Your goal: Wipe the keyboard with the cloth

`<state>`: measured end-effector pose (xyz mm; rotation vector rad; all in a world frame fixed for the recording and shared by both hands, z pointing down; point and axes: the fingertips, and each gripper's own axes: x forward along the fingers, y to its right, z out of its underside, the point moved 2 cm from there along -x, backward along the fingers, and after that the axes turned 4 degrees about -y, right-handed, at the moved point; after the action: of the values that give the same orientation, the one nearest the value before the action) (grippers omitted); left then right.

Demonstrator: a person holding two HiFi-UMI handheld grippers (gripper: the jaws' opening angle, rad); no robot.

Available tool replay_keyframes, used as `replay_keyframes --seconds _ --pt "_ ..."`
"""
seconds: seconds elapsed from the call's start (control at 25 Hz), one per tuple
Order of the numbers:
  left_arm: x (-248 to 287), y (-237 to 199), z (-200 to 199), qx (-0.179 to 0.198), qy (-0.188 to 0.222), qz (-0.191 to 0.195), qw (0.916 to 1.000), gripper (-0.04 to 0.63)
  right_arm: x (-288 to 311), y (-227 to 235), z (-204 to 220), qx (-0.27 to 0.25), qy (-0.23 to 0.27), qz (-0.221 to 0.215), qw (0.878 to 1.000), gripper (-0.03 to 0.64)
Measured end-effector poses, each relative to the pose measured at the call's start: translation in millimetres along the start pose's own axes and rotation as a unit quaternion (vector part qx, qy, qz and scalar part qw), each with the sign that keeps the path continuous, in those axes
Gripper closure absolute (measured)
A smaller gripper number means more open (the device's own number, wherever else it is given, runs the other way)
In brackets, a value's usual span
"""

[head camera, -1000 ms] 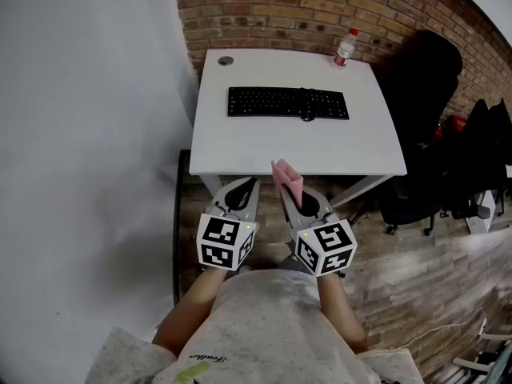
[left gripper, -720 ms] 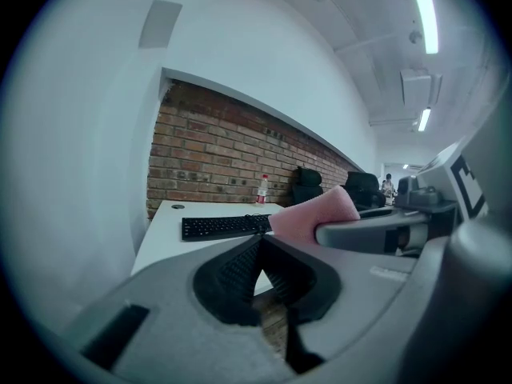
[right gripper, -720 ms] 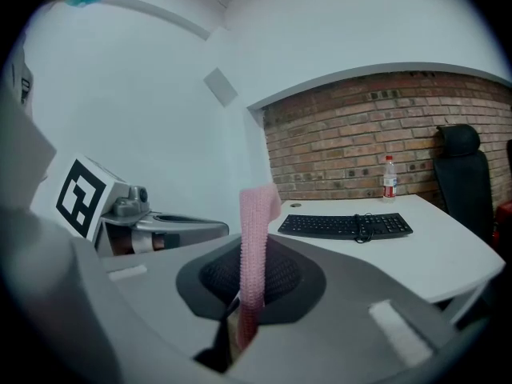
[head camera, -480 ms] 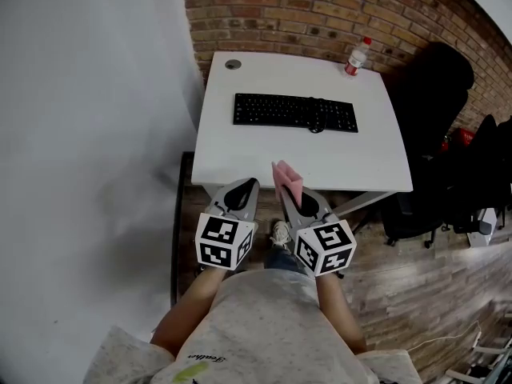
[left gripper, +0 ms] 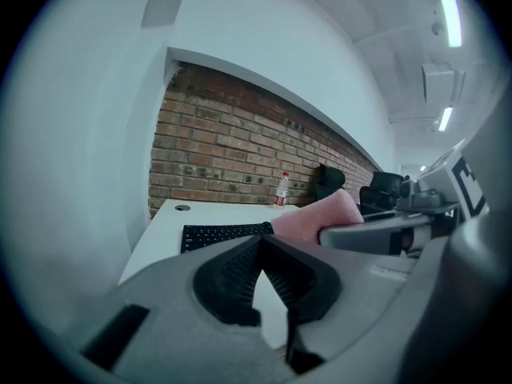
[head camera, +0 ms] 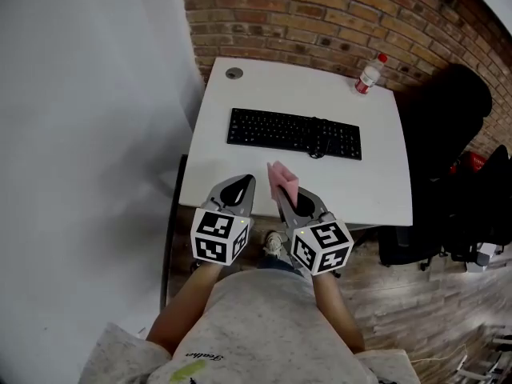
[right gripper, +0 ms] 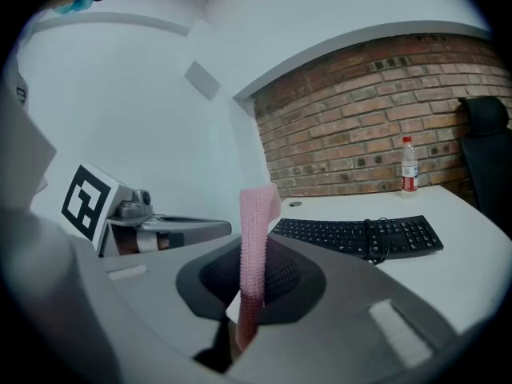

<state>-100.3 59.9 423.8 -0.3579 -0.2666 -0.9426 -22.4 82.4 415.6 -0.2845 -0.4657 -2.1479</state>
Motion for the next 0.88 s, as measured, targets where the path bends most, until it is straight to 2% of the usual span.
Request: replay_keyframes --seconds 0.36,0.48,0.88 --pt "62.5 -16.8 -19.2 -0.011 -0.022 -0.043 0.9988 0.609 46.2 59.6 -27.8 0.015 -0.013 -0.057 0.998 0.595" --pt "79.0 -24.6 -25.9 -0.016 -0.027 -0.060 0.9977 0.609 62.3 72.0 -38.0 0.029 -0.009 -0.091 0.995 0.595" --pt "115.7 -46.0 -33.4 -0.040 -0.044 -0.113 0.9918 0.609 108.6 99.4 -56.2 0.049 -0.034 -0.156 0.986 0.594"
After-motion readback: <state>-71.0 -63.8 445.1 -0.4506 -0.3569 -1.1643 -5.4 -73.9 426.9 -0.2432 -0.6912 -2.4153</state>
